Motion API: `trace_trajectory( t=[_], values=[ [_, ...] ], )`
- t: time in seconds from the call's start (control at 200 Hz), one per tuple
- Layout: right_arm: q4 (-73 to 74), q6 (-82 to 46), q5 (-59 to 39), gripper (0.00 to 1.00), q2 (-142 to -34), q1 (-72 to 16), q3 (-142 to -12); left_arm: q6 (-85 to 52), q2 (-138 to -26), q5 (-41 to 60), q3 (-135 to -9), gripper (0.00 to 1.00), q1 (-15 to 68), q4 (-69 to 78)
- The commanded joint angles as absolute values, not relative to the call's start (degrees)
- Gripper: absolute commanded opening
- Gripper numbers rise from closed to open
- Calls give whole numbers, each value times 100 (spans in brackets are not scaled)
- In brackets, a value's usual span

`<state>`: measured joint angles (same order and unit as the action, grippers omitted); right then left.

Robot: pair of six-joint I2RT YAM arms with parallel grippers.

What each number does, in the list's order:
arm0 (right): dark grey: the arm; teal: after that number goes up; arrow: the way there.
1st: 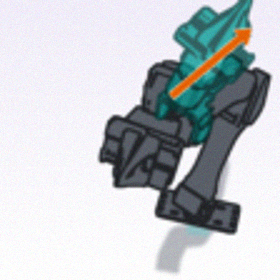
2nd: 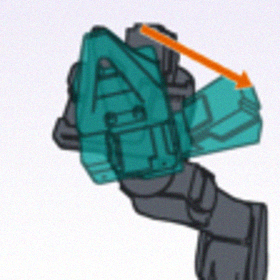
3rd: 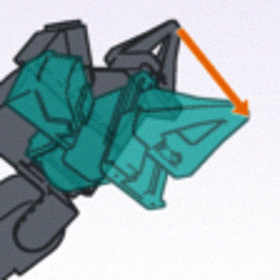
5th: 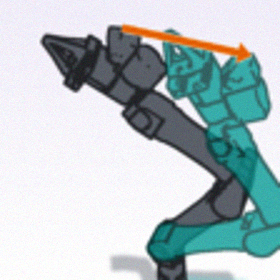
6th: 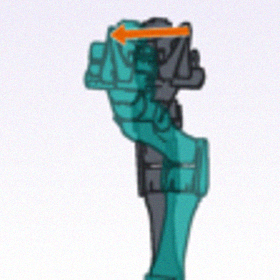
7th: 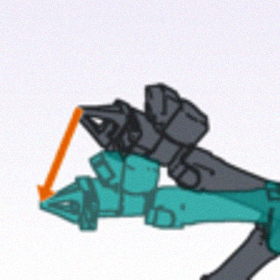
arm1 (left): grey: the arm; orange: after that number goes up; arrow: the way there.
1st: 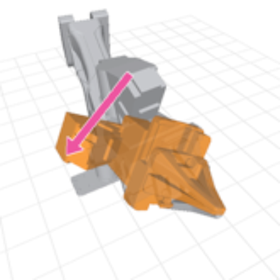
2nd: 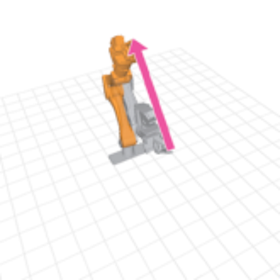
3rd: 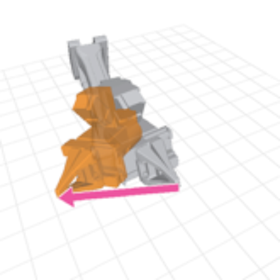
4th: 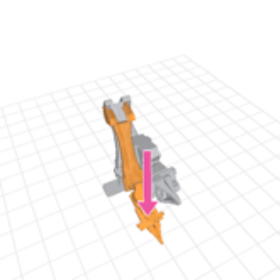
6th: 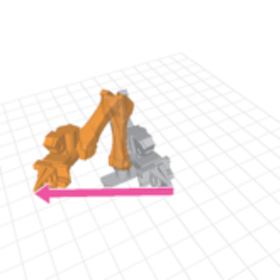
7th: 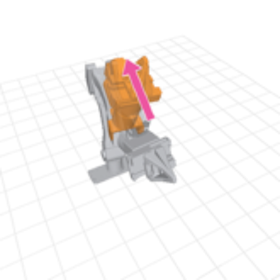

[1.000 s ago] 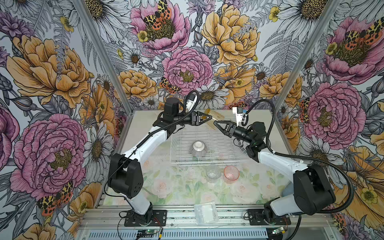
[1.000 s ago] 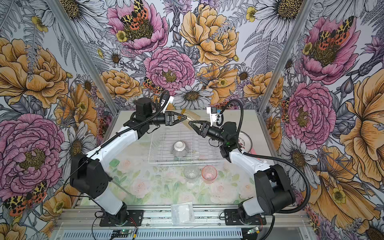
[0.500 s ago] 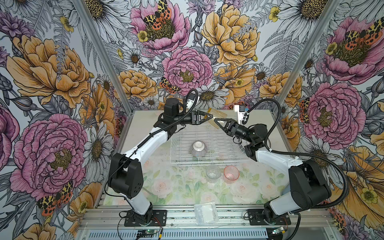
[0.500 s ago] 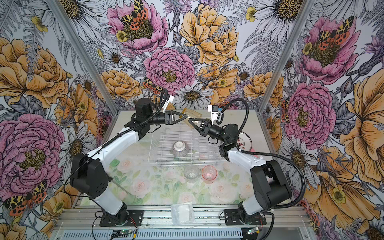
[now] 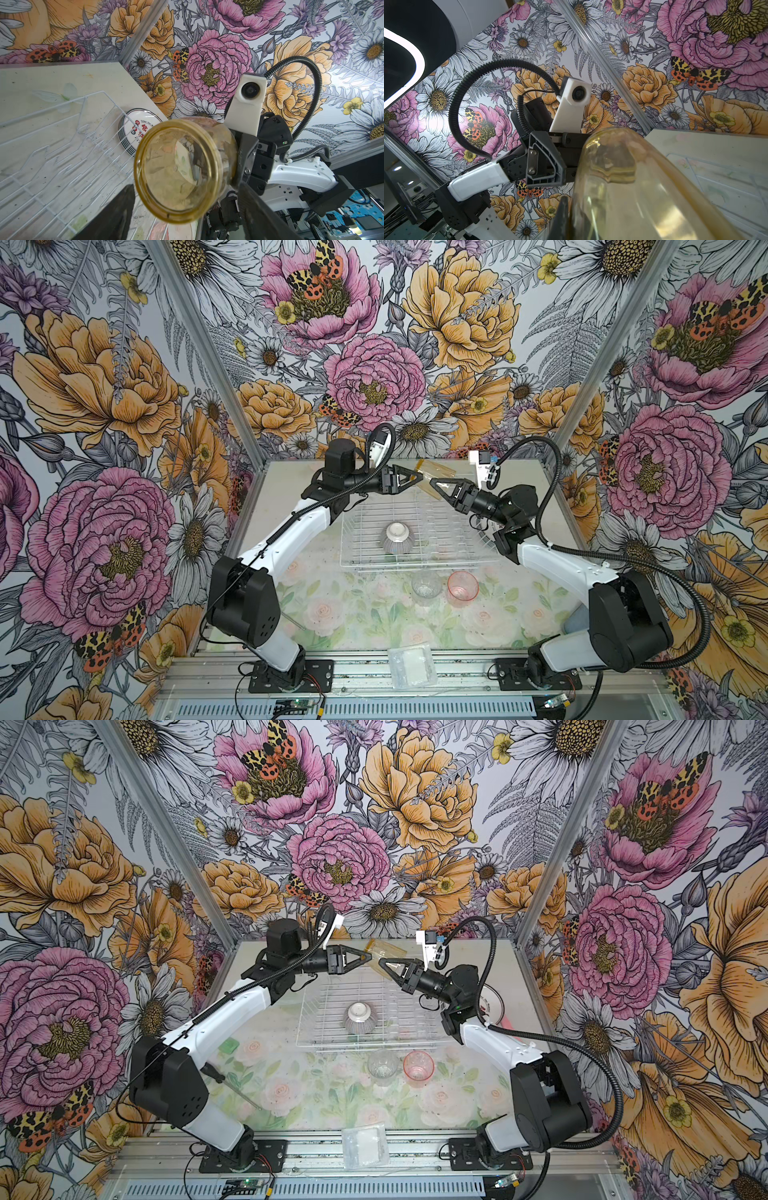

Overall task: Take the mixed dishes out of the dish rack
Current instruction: 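Close the right gripper on the yellow glass while the left gripper releases it, then carry the yellow glass toward the robot and lower it with the right gripper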

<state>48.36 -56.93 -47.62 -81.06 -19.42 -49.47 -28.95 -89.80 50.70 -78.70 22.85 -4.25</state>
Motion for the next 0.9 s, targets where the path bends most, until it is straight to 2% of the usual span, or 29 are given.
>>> trace_trajectory(
  t=[0.0, 0.11, 0.25, 0.42, 0.626, 0.896],
  values=[
    [3555, -4825, -4562, 0, -7652, -1929, -5238, -2296, -8518, 4344, -7738, 81, 2054, -1077],
    [2016, -3917, -4374, 0, -7347, -2068, -5505, -1926, -8144, 3481, -7558, 82, 1932, -1723],
    [-1069, -1987, -3503, 0, -7136, -2757, -6315, -1679, -7578, 2285, -7119, 82, 1896, -2317],
    [-2969, -1012, -2376, 0, -7149, -3768, -6739, -1686, -7001, 1499, -6556, 83, 1784, -2487],
    [-4447, -394, -947, 0, -7684, -5346, -7213, -1713, -6711, 1356, -6329, 83, 1583, -2606],
    [-5227, 63, -578, 0, -8828, -6318, -7889, -1745, -6634, 1315, -6245, 83, 1490, -2608]
  ],
)
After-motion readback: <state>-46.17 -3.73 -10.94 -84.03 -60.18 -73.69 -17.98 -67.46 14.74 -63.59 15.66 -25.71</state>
